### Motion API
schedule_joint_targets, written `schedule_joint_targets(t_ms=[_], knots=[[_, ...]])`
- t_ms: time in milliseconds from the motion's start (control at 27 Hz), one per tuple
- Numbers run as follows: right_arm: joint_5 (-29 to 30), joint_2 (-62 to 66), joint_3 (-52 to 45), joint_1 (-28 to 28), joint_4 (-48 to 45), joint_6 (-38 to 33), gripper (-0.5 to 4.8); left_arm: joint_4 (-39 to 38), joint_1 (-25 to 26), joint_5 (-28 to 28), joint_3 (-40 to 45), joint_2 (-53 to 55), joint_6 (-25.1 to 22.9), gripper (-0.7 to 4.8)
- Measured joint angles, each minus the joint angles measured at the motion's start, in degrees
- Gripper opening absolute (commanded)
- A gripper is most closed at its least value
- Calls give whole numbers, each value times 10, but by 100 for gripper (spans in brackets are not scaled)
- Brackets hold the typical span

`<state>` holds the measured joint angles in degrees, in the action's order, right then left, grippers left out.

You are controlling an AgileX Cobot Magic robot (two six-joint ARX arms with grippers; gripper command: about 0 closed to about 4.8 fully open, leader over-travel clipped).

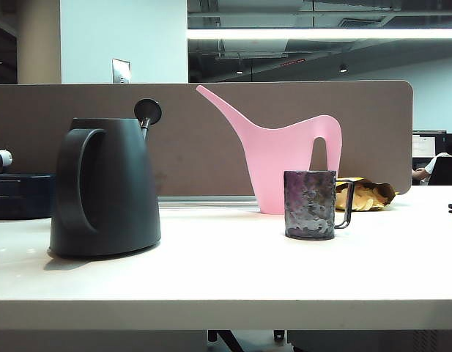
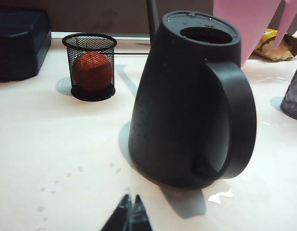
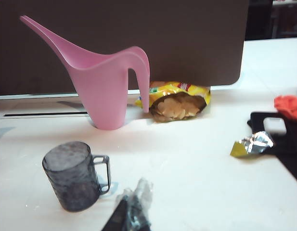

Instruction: Pour the water from the cup into the kettle.

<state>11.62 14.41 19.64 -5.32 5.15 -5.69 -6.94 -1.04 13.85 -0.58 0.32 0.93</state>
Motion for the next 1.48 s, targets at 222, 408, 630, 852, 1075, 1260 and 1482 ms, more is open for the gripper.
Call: schedule_joint_targets(t_ms=[222, 408, 630, 852, 1075, 1260, 1482], knots=[[-8, -130, -104, 0, -14, -15, -9, 11, 0, 0, 0, 0, 0, -5], [-15, -143, -138, 0, -17, -16, -9, 28, 0, -1, 0, 0, 0, -5], [-25, -145, -176, 0, -59, -13, -9, 29, 0, -1, 0, 0, 0, -5], [-26, -146, -193, 0, -86, 3, -9, 28, 0, 2, 0, 0, 0, -5], [-26, -146, -193, 0, -88, 13, -8, 24, 0, 2, 0, 0, 0, -5], [-26, -146, -193, 0, -56, 13, -8, 24, 0, 2, 0, 0, 0, -5], [-26, -146, -193, 0, -56, 13, -8, 24, 0, 3, 0, 0, 0, -5]])
